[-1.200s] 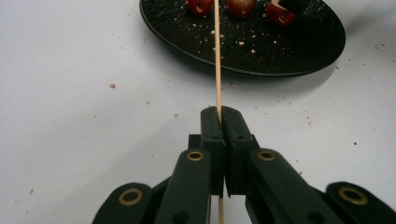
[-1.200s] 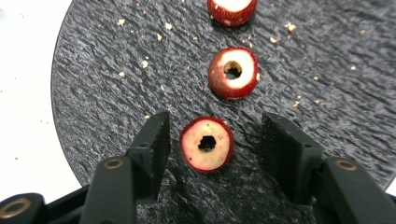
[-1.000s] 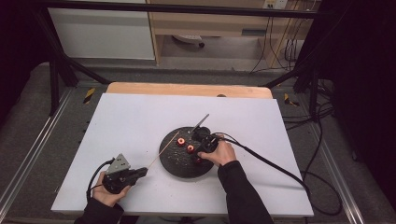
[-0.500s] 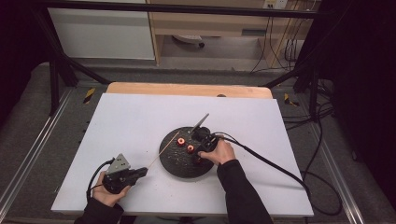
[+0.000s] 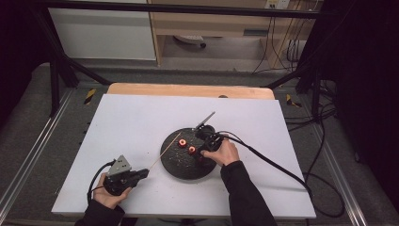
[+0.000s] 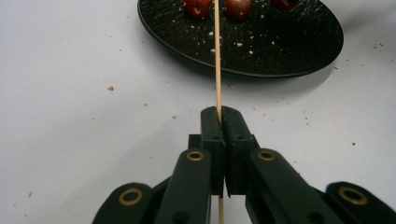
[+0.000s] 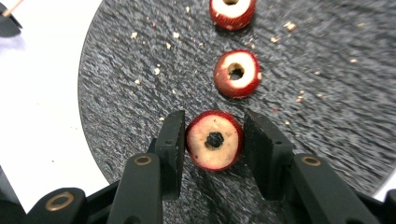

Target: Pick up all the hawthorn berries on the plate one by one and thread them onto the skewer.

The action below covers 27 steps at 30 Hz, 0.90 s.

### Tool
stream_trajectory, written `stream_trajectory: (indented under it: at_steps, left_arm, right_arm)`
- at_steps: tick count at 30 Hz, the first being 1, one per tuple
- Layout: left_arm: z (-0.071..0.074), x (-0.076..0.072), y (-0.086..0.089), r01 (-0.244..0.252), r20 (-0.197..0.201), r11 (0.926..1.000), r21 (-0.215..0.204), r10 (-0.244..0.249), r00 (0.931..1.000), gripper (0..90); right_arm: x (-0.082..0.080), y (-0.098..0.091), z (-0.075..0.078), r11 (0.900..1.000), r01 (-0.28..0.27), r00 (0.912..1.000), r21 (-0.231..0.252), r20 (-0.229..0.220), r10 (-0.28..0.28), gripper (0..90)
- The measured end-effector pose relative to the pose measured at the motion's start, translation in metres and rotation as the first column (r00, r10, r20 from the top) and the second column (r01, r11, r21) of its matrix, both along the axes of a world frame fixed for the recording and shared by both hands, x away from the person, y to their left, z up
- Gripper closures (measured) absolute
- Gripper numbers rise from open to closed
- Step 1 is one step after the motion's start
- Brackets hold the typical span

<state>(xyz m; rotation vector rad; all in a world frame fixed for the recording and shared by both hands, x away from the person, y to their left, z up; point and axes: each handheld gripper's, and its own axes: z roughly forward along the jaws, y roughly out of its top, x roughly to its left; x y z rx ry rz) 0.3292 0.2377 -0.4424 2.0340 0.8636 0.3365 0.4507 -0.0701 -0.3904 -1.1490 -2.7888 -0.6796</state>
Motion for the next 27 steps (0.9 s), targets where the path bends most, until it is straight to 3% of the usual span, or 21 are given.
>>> stream_trajectory:
  at_steps: [7,16,22,27]
  left_arm:
    - [0.000,-0.001,0.000,-0.003,0.001,1.0000,-0.001,0.003,1.0000,88.4]
    - [0.000,-0.001,-0.001,-0.004,0.000,1.0000,-0.005,0.004,1.0000,88.4]
    - [0.000,-0.002,-0.002,-0.004,0.002,1.0000,-0.006,0.004,1.0000,88.4]
    - [0.000,-0.003,-0.004,-0.003,0.002,1.0000,-0.006,0.003,1.0000,88.4]
  right_arm:
    - [-0.005,-0.006,0.010,0.9996,0.018,0.9990,0.022,0.042,-0.019,60.7]
    - [-0.013,-0.017,0.017,0.9949,0.048,0.9938,0.089,0.096,-0.056,60.7]
    - [-0.019,-0.025,0.018,0.9825,0.086,0.9845,0.165,0.137,-0.109,60.7]
    - [-0.024,-0.033,0.015,0.9652,0.111,0.9741,0.237,0.166,-0.153,60.8]
